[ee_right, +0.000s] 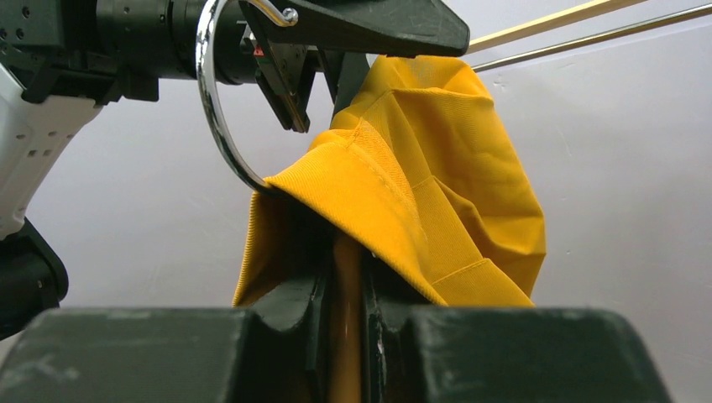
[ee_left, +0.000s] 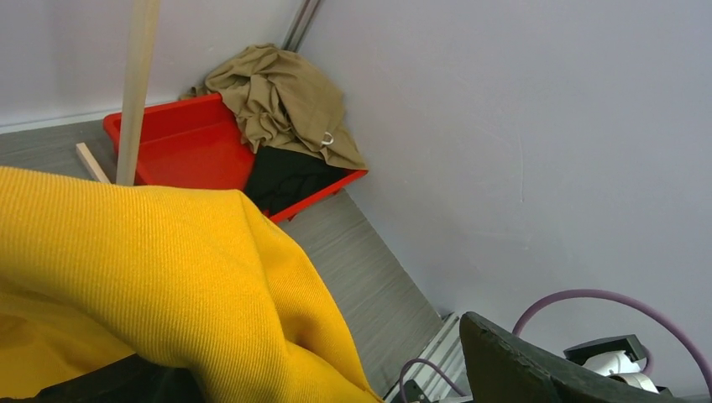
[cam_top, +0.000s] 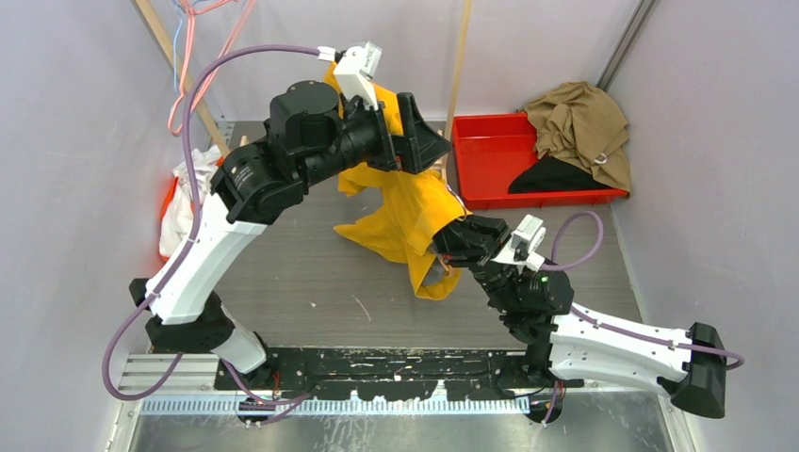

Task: Place the skirt on the hanger
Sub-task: Hang the skirt on the hanger.

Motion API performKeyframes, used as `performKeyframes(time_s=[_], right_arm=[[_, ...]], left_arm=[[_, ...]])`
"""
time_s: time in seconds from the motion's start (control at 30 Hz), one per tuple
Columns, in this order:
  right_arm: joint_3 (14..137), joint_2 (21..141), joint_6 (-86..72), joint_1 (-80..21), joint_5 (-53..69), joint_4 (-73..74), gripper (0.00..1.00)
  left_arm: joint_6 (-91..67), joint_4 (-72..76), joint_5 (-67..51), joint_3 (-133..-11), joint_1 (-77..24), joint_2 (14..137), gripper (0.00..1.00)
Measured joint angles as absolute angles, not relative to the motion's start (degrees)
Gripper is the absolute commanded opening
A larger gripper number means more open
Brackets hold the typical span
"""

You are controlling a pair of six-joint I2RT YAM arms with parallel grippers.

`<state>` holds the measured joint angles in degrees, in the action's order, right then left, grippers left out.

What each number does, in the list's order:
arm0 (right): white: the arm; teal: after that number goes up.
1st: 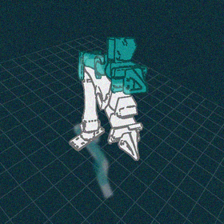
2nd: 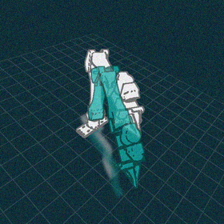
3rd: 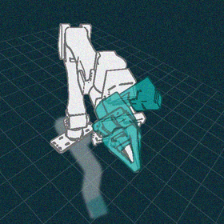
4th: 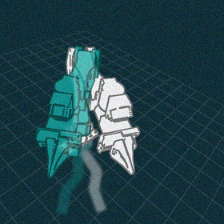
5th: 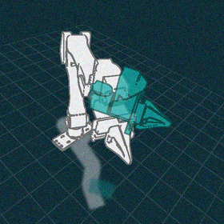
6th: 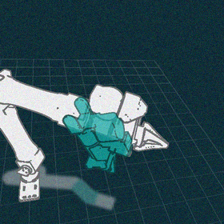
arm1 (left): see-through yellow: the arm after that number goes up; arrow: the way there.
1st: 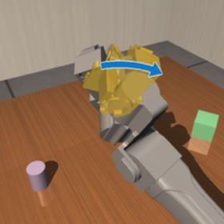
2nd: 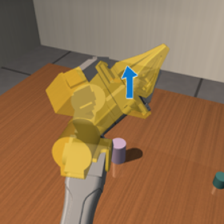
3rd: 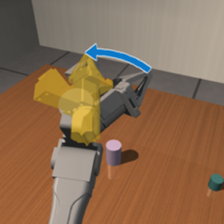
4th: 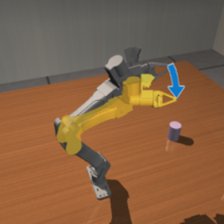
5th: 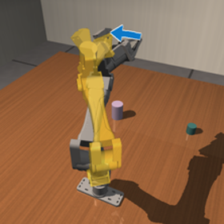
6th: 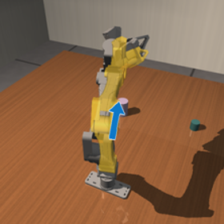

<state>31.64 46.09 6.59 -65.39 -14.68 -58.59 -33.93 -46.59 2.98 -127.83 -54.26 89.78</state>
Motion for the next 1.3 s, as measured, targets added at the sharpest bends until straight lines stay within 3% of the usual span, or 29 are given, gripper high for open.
performKeyframes(time_s=[0.07, 0.2, 0.3, 0.33, 0.43, 0.8, 1.0, 1.13, 1.3], right_arm=[[32.0, 46.5, 6.6, -65.4, -14.7, -59.1, 0.01], [32.6, 47.8, 6.6, -65.4, -14.7, -60.5, 0.01], [32.9, 48.8, 6.6, -65.4, -15.0, -61.2, 0.01], [32.9, 49.4, 6.5, -65.4, -14.9, -61.6, 0.01], [33.1, 51.4, 6.2, -65.4, -14.4, -61.2, 0.01], [37.7, 50.8, 2.5, -65.5, -14.4, -51.1, 0.07], [40.1, 48.6, -0.3, -65.8, -14.3, -42.6, 0.37], [42.5, 46.5, -3.7, -65.8, -14.9, -34.1, 0.44], [44.8, 42.5, -8.2, -65.8, -15.3, -22.6, 0.45]], left_arm=[[-34.1, -46.6, 2.9, -127.8, -54.3, 89.8, 0.9], [-34.4, -46.4, 2.5, -127.3, -54.3, 89.7, 0.44], [-34.9, -46.0, 1.6, -126.5, -54.3, 89.7, 0.18], [-36.1, -45.8, 1.4, -126.5, -54.4, 89.7, 0.1], [-38.5, -45.0, -0.7, -126.4, -54.8, 89.7, 0.01], [-32.6, -44.1, 2.2, -126.5, -57.4, 88.5, 0.0], [-27.6, -41.3, 2.4, -123.5, -58.9, 86.4, 0.0], [-23.6, -39.6, 2.6, -119.9, -58.9, 84.7, 0.0], [-20.2, -38.1, 3.2, -116.9, -58.9, 83.2, 0.0]])
